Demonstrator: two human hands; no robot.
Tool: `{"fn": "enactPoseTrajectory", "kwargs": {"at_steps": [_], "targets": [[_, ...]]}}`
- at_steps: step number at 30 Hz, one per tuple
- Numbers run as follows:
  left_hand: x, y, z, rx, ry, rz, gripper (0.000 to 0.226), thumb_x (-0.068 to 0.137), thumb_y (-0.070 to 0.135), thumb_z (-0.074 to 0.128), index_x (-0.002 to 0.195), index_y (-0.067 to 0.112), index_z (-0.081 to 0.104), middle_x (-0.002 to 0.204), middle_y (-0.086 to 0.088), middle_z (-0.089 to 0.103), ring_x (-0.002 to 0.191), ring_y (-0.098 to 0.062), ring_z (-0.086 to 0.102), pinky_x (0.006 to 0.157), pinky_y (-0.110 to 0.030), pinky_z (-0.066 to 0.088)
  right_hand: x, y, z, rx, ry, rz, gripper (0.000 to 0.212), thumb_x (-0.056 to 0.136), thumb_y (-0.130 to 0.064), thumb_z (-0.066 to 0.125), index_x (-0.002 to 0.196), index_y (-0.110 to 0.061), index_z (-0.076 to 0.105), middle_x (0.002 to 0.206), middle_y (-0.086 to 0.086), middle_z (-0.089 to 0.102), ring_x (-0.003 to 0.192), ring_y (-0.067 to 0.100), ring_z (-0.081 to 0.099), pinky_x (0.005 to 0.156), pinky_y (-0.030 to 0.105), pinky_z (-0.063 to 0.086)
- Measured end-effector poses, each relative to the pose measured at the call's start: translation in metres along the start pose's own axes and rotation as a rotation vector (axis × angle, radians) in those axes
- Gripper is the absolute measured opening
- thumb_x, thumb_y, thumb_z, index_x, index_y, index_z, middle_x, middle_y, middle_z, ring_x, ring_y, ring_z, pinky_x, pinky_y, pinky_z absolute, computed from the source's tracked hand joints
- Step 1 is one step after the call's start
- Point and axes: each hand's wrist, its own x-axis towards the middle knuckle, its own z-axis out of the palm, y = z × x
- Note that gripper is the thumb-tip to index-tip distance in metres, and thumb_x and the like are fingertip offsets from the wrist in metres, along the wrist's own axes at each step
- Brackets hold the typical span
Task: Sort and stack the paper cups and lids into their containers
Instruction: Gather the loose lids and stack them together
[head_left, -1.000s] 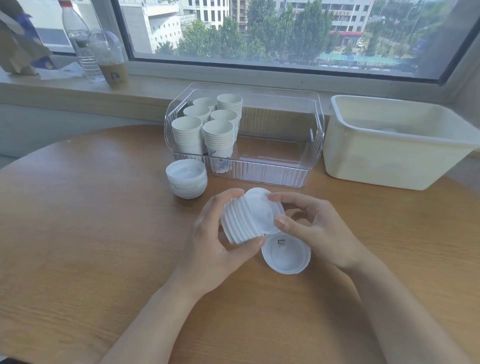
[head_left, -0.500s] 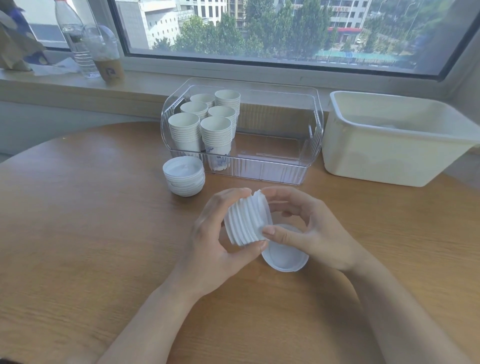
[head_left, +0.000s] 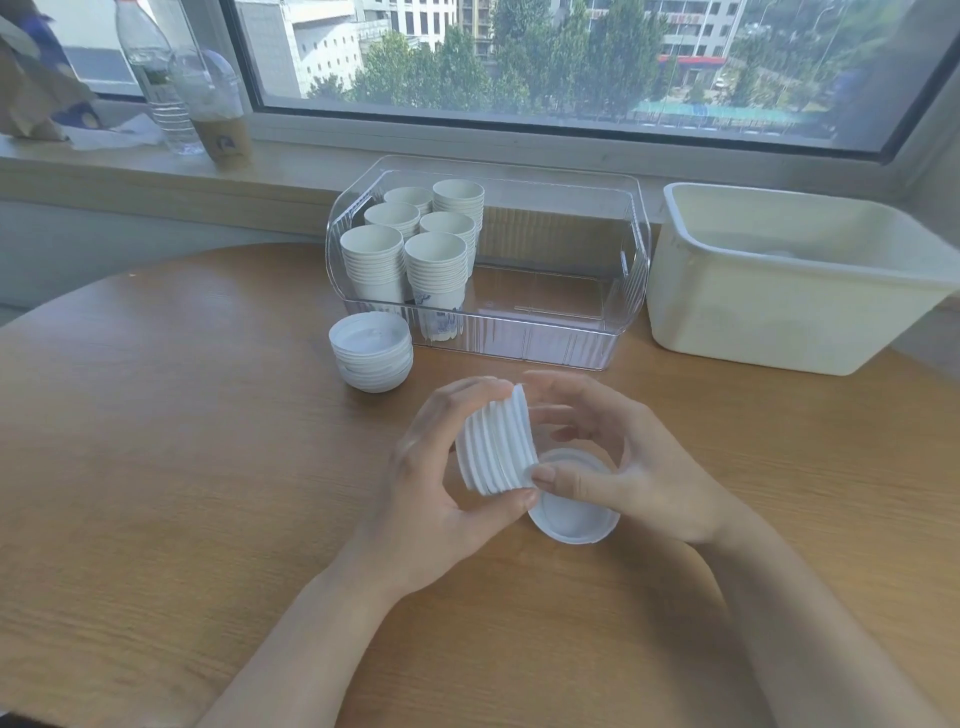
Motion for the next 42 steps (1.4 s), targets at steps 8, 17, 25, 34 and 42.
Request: {"fn": "enactPoseTrajectory", "kwargs": {"at_steps": [8, 17, 25, 34, 42], "targets": [[0.001, -0.001, 0.0, 0.053, -0.025, 0.014, 0.077, 0.083, 0.043, 0.085, 0.15, 0.028, 0.051, 0.152, 0.012, 0.051, 0.144, -0.014, 0.048, 0.115, -0.023, 0.04, 0.0, 0.001, 0.001, -0.079, -0.02, -0.009, 0.067, 0.089, -0.027, 0.084, 0.149, -0.028, 0.053, 0.146, -0.01, 0.062, 0.136, 0.016, 0.059, 0.111, 0.039, 0.049], [0.002, -0.011, -0.002, 0.119, 0.118, -0.059, 0.077, 0.08, 0.034, 0.091, 0.147, 0.032, 0.053, 0.145, 0.012, 0.054, 0.141, -0.014, 0.049, 0.111, -0.014, 0.037, -0.011, 0.001, -0.022, -0.376, -0.114, 0.174, 0.095, 0.062, -0.07, 0.089, 0.145, -0.062, 0.044, 0.143, -0.04, 0.048, 0.137, -0.015, 0.04, 0.111, 0.022, 0.037], [0.001, -0.012, 0.0, 0.07, 0.111, -0.133, 0.078, 0.08, 0.034, 0.092, 0.148, 0.037, 0.052, 0.145, 0.019, 0.051, 0.141, -0.013, 0.047, 0.103, -0.048, 0.056, -0.011, 0.005, -0.023, -0.599, -0.22, 0.245, 0.097, 0.069, -0.06, 0.09, 0.151, -0.054, 0.039, 0.141, -0.044, 0.039, 0.136, -0.018, 0.028, 0.113, 0.017, 0.029], [-0.001, -0.009, 0.0, 0.08, 0.074, -0.145, 0.076, 0.079, 0.045, 0.088, 0.146, 0.046, 0.05, 0.143, 0.022, 0.05, 0.138, -0.016, 0.049, 0.095, -0.046, 0.059, -0.01, 0.006, -0.024, -0.772, 0.003, 0.189, 0.084, 0.078, -0.065, 0.08, 0.152, -0.041, 0.047, 0.148, -0.022, 0.05, 0.14, 0.005, 0.037, 0.119, 0.041, 0.032], [-0.002, -0.007, -0.001, 0.056, 0.032, -0.137, 0.077, 0.08, 0.048, 0.086, 0.146, 0.046, 0.048, 0.146, 0.019, 0.051, 0.141, -0.018, 0.048, 0.1, -0.047, 0.057, -0.007, 0.0, -0.014, -0.231, 0.149, 0.031, 0.076, 0.083, -0.035, 0.084, 0.15, -0.038, 0.048, 0.139, -0.017, 0.063, 0.13, 0.011, 0.06, 0.105, 0.034, 0.043]]}}
